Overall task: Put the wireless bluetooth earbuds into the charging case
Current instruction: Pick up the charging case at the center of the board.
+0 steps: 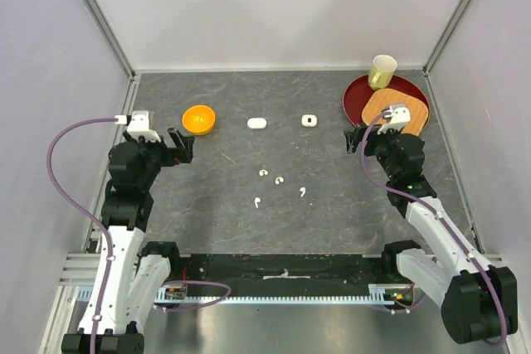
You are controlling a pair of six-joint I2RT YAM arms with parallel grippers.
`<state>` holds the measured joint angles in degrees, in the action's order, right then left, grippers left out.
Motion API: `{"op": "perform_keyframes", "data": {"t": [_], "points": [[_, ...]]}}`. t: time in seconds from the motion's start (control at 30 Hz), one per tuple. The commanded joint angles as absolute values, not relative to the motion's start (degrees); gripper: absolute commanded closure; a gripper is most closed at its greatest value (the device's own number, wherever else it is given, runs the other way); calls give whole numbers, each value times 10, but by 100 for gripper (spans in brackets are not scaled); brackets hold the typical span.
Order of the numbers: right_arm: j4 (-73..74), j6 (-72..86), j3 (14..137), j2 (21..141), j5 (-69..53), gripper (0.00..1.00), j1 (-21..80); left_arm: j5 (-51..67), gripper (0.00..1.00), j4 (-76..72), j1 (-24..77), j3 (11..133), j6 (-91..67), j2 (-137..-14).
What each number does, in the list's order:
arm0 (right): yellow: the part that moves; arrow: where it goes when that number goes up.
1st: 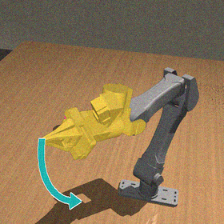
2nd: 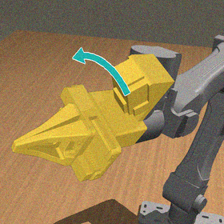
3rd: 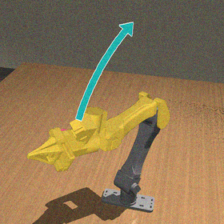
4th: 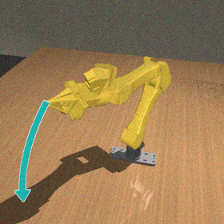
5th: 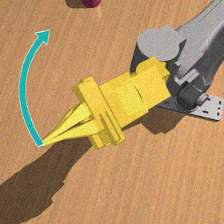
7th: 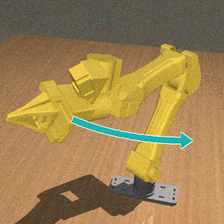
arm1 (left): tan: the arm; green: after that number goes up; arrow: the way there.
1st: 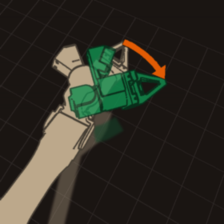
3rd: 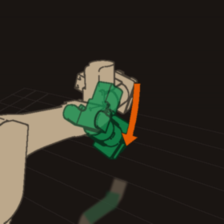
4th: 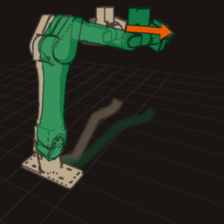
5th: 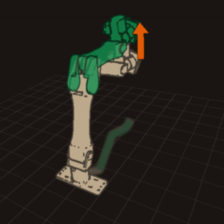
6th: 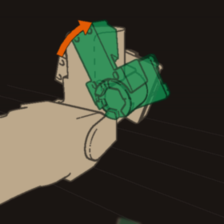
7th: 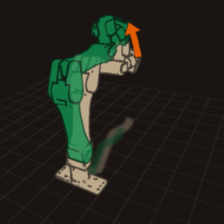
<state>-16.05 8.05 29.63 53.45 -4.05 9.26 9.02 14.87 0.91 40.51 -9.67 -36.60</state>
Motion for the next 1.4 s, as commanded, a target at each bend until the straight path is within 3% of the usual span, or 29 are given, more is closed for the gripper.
{"op": "perform_keyframes", "data": {"t": [0.0,0.2,0.33,0.6,0.77,0.97,1.13,1.27,1.37], "points": [[-164,42,330,536,-130,2,92,58,0,134,5,411,-120,-367],[-170,4,345,565,-192,2,93,108,0,135,6,407,-120,-374],[-170,-59,352,584,-258,2,95,32,0,184,5,404,-226,-374],[-160,-134,373,606,-265,2,115,248,0,106,5,434,-199,-409],[-109,-136,439,632,-255,2,114,293,0,96,5,491,-193,-478],[-56,-43,535,669,-229,2,114,231,0,95,12,529,-163,-515],[-43,17,597,710,-327,2,114,192,0,82,17,552,-149,-530],[-116,15,579,734,-379,2,115,188,0,53,17,531,-150,-514],[-126,15,583,761,-342,2,115,179,0,49,17,515,-149,-496]]}}
